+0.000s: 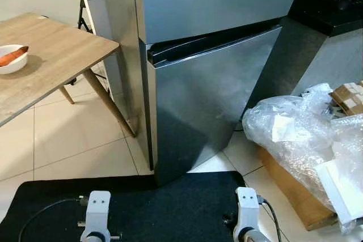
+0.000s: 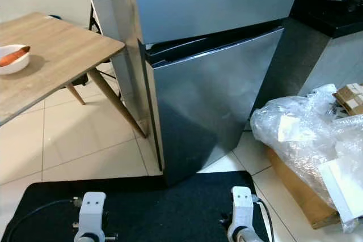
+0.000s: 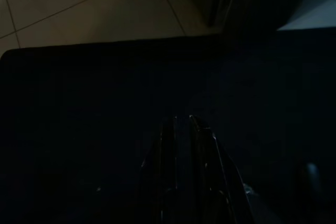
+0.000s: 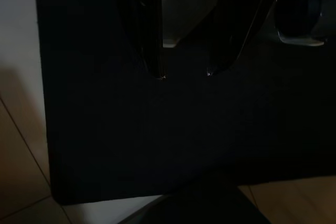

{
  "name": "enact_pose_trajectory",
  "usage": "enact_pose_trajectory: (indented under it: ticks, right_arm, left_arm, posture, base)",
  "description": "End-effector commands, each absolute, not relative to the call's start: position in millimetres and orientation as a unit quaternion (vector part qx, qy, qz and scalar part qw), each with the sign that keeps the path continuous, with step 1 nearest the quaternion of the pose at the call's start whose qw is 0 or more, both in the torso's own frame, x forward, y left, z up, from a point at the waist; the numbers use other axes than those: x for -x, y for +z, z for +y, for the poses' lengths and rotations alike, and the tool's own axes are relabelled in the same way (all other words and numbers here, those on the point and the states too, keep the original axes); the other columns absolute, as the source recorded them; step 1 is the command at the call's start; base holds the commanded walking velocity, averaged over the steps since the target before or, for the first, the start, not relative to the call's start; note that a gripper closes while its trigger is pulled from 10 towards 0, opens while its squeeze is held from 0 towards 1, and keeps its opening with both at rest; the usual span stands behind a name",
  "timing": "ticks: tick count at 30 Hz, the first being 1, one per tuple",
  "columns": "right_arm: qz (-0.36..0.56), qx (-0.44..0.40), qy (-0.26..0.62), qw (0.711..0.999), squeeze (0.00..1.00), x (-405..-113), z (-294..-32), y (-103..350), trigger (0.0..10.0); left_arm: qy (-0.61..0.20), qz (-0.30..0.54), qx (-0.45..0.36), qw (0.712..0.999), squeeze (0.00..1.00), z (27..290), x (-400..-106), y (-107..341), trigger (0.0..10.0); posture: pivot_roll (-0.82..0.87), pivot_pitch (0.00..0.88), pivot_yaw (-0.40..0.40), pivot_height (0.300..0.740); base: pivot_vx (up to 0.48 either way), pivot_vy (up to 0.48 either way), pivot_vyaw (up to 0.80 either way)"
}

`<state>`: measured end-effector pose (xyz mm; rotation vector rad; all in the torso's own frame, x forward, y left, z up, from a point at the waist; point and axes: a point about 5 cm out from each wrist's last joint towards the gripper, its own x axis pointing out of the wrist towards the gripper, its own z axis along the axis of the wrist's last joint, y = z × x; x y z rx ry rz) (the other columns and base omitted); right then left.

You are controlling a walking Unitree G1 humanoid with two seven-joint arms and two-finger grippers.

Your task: Restocking fridge

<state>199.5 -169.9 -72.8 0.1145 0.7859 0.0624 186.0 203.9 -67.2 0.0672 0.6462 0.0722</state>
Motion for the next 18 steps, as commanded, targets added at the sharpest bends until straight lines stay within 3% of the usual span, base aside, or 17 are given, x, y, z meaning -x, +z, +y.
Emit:
enact_pose_trajectory:
  ticks: [1, 4, 13, 18]
  right_arm:
    - [0.382, -0.052, 0.031, 0.922, 0.0, -198.1, -173.1, -73.0, 10.0]
    - [0.382, -0.038, 0.052, 0.922, 0.0, -198.1, -171.5, -72.7, 10.0]
    - [0.38, -0.04, 0.052, 0.923, 0.0, -198.2, -170.7, -72.6, 10.0]
    - [0.377, -0.05, 0.043, 0.924, 0.0, -199.2, -173.0, -71.9, 10.0]
  left_arm:
    - [0.04, 0.315, -0.032, 0.948, 0.0, 202.0, -183.1, -68.2, 10.0]
    - [0.046, 0.309, -0.032, 0.949, 0.0, 200.0, -183.3, -67.7, 10.0]
    - [0.046, 0.302, -0.031, 0.952, 0.0, 196.1, -182.3, -67.4, 10.0]
    - [0.045, 0.29, -0.033, 0.955, 0.0, 195.4, -184.0, -64.9, 10.0]
  posture:
    - [-0.09, 0.082, 0.009, 0.74]
    - [-0.09, 0.083, 0.007, 0.74]
    - [-0.09, 0.085, 0.007, 0.74]
    - [-0.09, 0.086, 0.005, 0.74]
  base:
    - [0.0, 0.0, 0.0]
    - [0.0, 0.0, 0.0]
    - [0.0, 0.0, 0.72]
    - [0.0, 0.0, 0.0]
